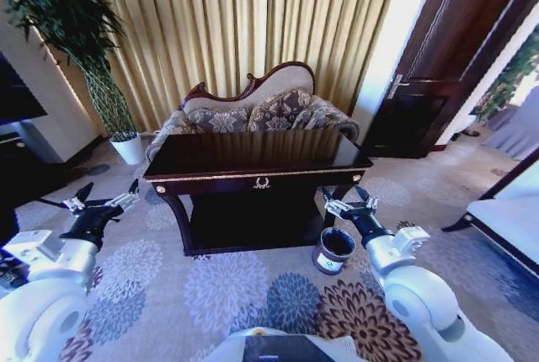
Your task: Move to the front of the table and place the trash on the table into the trash bin.
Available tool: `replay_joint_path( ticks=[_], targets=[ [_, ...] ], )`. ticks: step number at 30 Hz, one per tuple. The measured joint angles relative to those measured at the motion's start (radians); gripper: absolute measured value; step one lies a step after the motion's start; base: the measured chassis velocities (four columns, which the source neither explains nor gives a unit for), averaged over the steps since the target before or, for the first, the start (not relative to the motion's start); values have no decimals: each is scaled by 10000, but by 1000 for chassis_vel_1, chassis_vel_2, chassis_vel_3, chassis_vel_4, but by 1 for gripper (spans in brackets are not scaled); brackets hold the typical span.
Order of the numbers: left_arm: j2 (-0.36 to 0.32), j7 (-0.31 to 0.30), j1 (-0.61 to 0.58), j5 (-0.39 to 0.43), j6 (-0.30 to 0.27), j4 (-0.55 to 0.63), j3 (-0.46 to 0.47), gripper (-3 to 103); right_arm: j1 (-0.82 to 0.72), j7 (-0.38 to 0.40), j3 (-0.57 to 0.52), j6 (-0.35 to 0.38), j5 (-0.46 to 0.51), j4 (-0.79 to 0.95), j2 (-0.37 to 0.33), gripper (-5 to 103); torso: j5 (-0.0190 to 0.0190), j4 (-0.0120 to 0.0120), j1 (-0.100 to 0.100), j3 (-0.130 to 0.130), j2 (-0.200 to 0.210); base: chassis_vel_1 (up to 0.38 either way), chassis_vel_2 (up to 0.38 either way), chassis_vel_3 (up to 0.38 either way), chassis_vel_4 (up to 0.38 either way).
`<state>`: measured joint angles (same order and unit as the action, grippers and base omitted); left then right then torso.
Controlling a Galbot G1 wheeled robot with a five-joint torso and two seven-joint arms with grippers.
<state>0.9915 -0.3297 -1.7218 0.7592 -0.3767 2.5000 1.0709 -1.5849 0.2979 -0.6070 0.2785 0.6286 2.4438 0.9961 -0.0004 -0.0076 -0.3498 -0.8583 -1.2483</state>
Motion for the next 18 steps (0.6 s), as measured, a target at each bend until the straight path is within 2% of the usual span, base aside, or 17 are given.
replay_joint_path(
  ticks=[18],
  targets=[
    [60, 52, -23, -12, 36, 1, 8, 100, -71, -6, -18, -25, -36, 28, 117, 100, 0, 1, 3, 1, -1, 208, -199, -208, 201]
  ],
)
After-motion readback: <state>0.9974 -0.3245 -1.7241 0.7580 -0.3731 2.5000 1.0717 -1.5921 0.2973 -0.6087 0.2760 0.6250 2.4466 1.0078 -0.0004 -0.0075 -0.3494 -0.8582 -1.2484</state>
